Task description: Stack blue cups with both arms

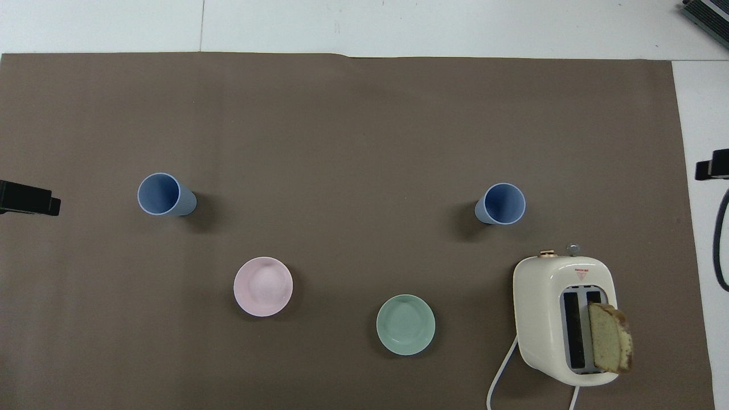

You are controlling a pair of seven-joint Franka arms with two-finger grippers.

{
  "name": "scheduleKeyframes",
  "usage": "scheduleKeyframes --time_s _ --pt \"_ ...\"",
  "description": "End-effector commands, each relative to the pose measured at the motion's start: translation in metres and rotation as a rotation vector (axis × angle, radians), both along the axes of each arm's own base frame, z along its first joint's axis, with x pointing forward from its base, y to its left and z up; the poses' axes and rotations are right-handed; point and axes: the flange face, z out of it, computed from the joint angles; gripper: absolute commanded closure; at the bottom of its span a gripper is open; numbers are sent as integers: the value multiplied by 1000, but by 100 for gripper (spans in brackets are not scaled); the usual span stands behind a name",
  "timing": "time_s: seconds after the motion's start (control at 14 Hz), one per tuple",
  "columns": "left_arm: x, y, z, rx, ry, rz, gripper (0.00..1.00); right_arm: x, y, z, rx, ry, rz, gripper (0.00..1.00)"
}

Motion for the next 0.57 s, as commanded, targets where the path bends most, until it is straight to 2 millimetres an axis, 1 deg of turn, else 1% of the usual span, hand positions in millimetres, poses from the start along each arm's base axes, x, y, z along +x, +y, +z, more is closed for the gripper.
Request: scheduleKeyframes --time_s 0.0,0.5 --pt "-5 2 2 9 5 -14 0 -2 1 4 -4 8 -10 0" --pt "-6 2 -1 9 13 -14 0 -2 1 4 -4 8 -10 0"
